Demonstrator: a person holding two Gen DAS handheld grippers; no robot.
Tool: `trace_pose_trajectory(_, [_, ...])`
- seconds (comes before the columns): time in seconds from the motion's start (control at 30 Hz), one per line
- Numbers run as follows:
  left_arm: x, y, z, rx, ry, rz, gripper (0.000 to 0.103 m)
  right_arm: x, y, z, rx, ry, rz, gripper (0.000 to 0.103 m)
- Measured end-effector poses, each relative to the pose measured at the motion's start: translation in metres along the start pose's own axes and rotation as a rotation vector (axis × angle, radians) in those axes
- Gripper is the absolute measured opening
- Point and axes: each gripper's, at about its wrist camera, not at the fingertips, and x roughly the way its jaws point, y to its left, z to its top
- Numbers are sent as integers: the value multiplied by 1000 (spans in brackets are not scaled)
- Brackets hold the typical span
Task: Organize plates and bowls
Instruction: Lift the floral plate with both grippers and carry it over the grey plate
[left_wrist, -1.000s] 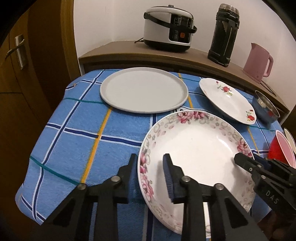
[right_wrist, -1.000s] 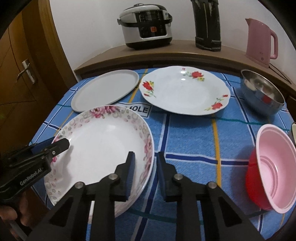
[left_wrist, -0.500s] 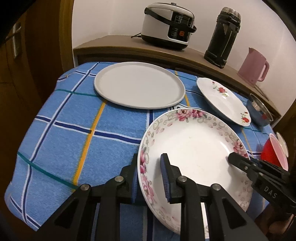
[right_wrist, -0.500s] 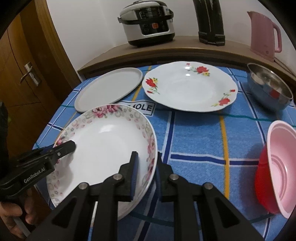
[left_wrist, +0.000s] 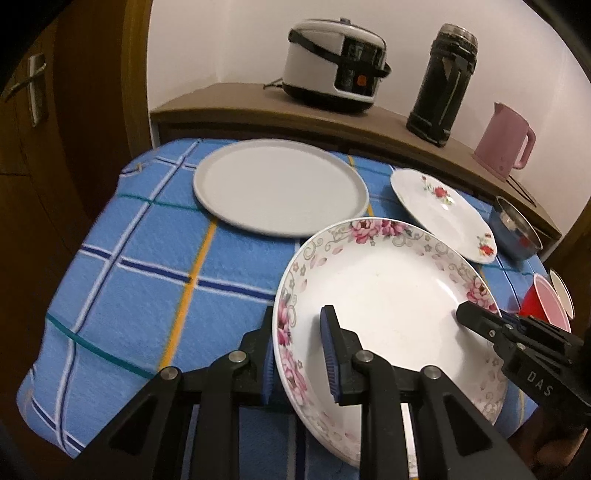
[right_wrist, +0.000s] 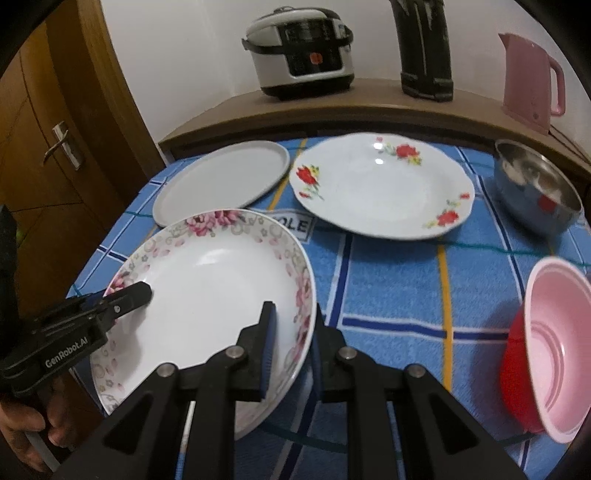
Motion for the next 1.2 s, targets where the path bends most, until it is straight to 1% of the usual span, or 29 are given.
trace_pose_trajectory(0.23, [-5, 12, 21, -14, -55, 29, 25, 0, 12, 18, -26, -22, 20, 17])
trace_pose_trajectory(0.43, [1, 23, 50, -11, -100, 62, 25, 10, 22, 48, -42, -42, 37, 17])
trace_pose_trajectory(0.57, [14, 33, 71, -23, -110, 72, 25, 25, 24, 69, -25, -43, 47, 17])
trace_pose_trajectory(0.7, [29, 42, 89, -34, -120, 98, 25, 44, 27, 89, -17, -42, 52, 17])
trace_pose_trajectory(0.83, [50, 56, 106, -52, -119, 111, 25, 65, 31, 106, -14, -37, 54, 17])
trace_pose_trajectory(1.07, [79, 70, 123, -68, -114, 131, 25, 107, 33, 128, 10, -8, 46, 17])
trace_pose_trajectory(1.2, [89, 75, 128, -80, -108, 144, 25, 121, 35, 136, 9, -4, 32, 18])
